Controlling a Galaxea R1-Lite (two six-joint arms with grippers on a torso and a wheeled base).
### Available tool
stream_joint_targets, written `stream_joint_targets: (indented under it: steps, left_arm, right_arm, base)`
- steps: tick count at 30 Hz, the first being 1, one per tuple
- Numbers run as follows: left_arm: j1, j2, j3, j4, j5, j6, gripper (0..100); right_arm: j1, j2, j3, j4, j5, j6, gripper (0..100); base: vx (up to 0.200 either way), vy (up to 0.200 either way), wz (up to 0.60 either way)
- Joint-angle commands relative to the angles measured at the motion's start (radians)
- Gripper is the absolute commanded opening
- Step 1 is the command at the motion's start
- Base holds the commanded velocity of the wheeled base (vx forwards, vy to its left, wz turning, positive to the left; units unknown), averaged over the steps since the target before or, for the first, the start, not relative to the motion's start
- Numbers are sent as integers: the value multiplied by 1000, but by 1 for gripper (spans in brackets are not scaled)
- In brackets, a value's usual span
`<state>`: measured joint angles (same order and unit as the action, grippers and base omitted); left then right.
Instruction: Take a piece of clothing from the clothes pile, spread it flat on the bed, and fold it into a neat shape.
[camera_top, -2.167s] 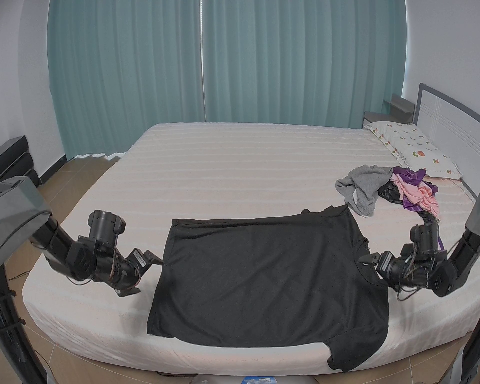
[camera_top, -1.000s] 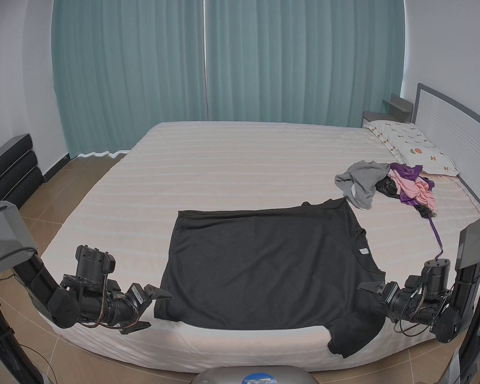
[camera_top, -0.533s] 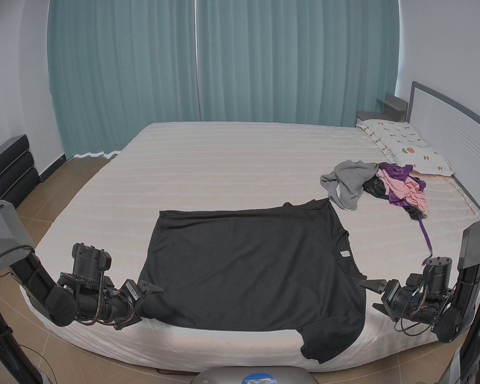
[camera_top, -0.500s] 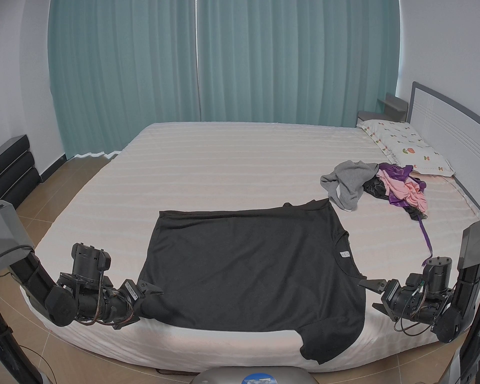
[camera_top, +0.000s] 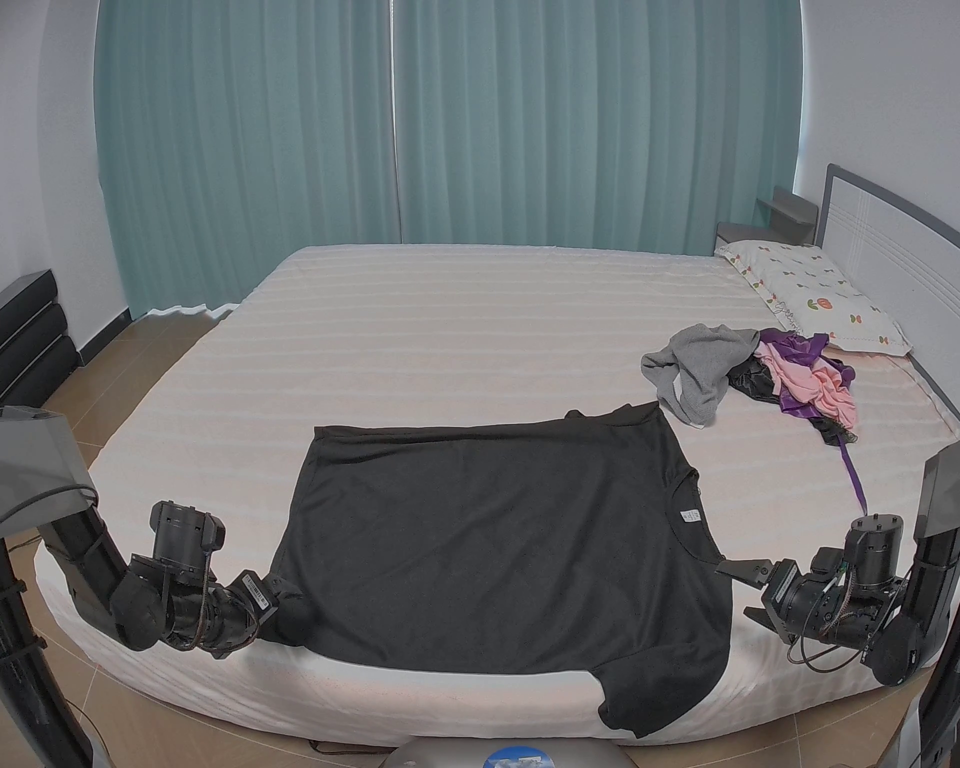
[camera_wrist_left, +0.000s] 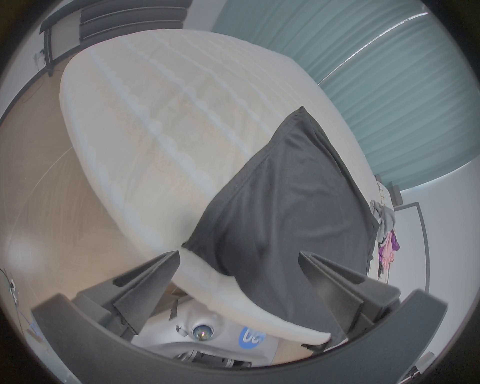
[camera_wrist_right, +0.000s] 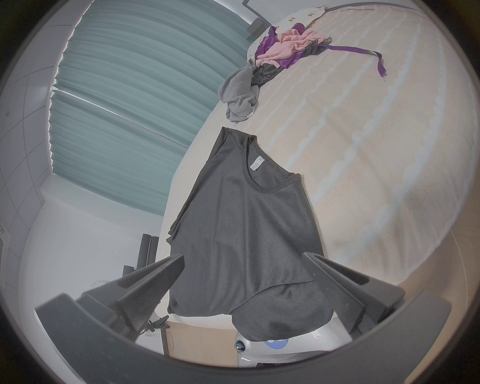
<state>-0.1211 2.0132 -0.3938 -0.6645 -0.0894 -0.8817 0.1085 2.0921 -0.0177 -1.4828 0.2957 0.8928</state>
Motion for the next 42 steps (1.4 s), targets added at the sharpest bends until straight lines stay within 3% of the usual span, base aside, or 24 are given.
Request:
stream_joint_targets:
  steps: [1, 17, 18, 28, 42]
  left_arm:
    - [3, 94, -10, -46, 22, 0, 100]
    - [-17, 160, -10, -107, 108, 1, 100]
    - [-17, 160, -11, -107, 108, 1, 0]
    - [-17, 137, 20, -99, 135, 4, 0]
    - [-8, 104, 104, -96, 151, 161, 0]
  right_arm:
    - [0, 8, 18, -1, 0, 0, 100]
    - [0, 8, 18, -2, 0, 0, 100]
    - [0, 8, 18, -2, 0, 0, 100]
    - [0, -1, 18, 10, -13, -5, 100]
    - [3, 6, 18, 65, -37, -46, 100]
  base:
    - [0, 0, 0]
    - [0, 0, 0]
    - [0, 0, 0]
    - [0, 0, 0]
    - [0, 0, 0]
